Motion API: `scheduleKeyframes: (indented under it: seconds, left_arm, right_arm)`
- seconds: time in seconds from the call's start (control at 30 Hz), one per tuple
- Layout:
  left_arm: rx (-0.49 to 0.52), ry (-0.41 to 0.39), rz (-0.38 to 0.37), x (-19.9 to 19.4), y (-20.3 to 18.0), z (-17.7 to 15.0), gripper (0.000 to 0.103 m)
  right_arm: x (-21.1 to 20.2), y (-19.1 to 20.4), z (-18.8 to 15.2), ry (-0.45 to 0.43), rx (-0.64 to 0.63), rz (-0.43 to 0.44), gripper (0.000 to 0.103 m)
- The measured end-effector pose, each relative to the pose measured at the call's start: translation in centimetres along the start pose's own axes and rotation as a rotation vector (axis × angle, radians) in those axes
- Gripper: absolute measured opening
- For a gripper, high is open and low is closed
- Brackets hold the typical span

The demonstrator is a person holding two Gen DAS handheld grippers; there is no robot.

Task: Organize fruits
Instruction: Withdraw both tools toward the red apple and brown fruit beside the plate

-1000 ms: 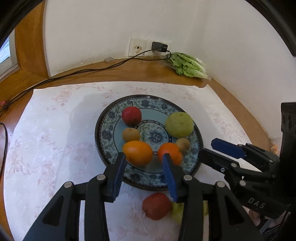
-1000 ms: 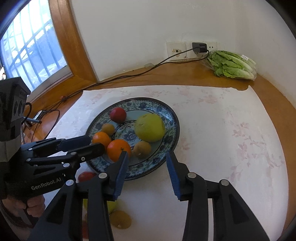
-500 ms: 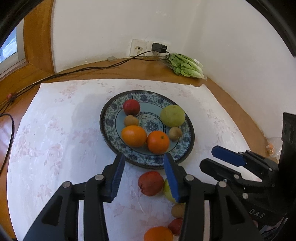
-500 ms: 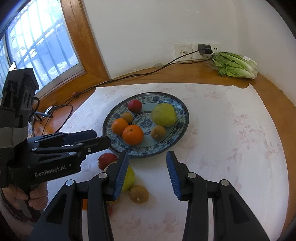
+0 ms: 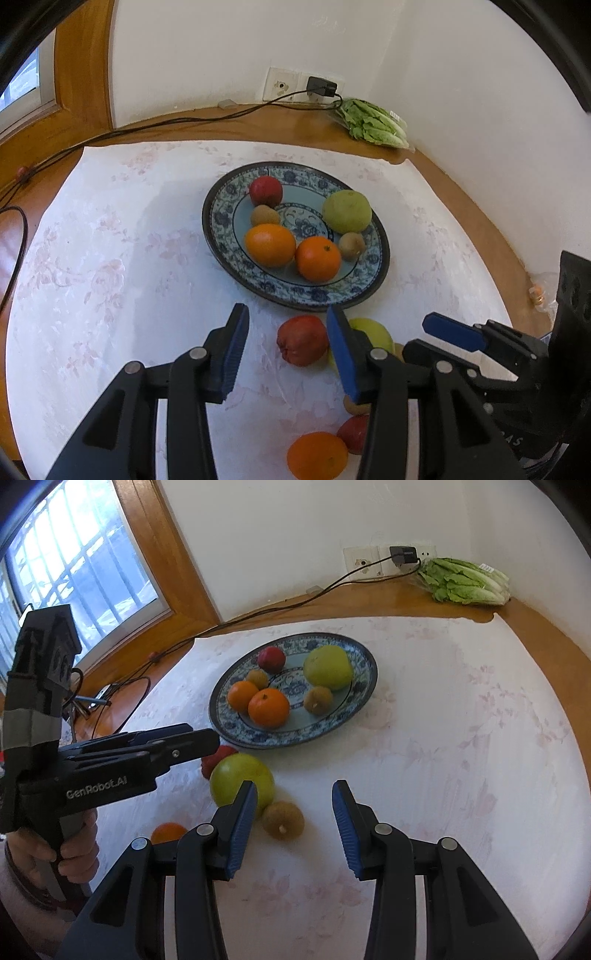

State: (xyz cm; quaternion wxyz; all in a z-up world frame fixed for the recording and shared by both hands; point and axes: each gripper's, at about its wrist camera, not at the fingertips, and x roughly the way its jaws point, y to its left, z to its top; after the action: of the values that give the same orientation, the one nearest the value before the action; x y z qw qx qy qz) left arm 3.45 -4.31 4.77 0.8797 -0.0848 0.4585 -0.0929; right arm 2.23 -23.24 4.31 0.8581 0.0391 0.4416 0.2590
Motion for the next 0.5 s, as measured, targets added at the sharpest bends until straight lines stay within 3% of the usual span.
scheduleKeyframes:
  seconds: [0.5]
  left_arm:
    - [-0.001,0.012,0.001,0.8,-0.4,-0.9,0.046]
  right_arm:
    - [0.4,-0.2,-1.2,0.02,-0.011,0.002,0.043]
